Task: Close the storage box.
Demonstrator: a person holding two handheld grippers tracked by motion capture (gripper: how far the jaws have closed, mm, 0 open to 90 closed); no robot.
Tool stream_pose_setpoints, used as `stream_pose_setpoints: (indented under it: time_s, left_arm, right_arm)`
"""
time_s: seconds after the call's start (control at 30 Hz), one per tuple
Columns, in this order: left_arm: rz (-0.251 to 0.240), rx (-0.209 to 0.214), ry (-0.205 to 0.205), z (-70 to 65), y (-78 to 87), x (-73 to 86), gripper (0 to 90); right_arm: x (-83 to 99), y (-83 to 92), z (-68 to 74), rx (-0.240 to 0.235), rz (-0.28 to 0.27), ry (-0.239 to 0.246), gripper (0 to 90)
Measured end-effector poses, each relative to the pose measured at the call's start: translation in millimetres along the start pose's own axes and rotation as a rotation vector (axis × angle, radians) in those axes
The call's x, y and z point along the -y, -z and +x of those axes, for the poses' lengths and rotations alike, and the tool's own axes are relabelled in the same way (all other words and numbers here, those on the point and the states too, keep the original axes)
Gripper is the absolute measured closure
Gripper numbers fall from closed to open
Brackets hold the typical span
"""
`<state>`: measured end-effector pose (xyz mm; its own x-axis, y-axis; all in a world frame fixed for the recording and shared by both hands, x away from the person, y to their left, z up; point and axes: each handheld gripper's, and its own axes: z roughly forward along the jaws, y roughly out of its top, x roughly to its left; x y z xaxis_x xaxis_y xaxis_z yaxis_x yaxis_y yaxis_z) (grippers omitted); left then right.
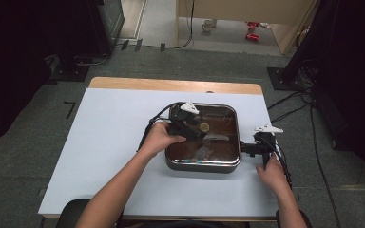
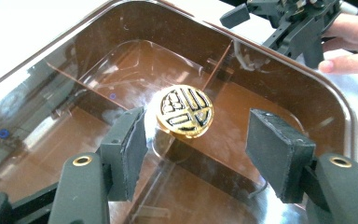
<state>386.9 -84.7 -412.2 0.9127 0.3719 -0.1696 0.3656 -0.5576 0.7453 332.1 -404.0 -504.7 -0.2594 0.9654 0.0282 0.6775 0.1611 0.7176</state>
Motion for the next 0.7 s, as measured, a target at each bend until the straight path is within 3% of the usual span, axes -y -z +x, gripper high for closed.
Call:
stream_pose_setpoints:
  time_s: [0.7]
  left_arm:
    - [-0.035,-0.059,0.063,-1.2,37.1,23.1,35.0]
  right_arm:
    - [0.0,-0.2,-0.3,0.000,-0.002,0.002,7.3]
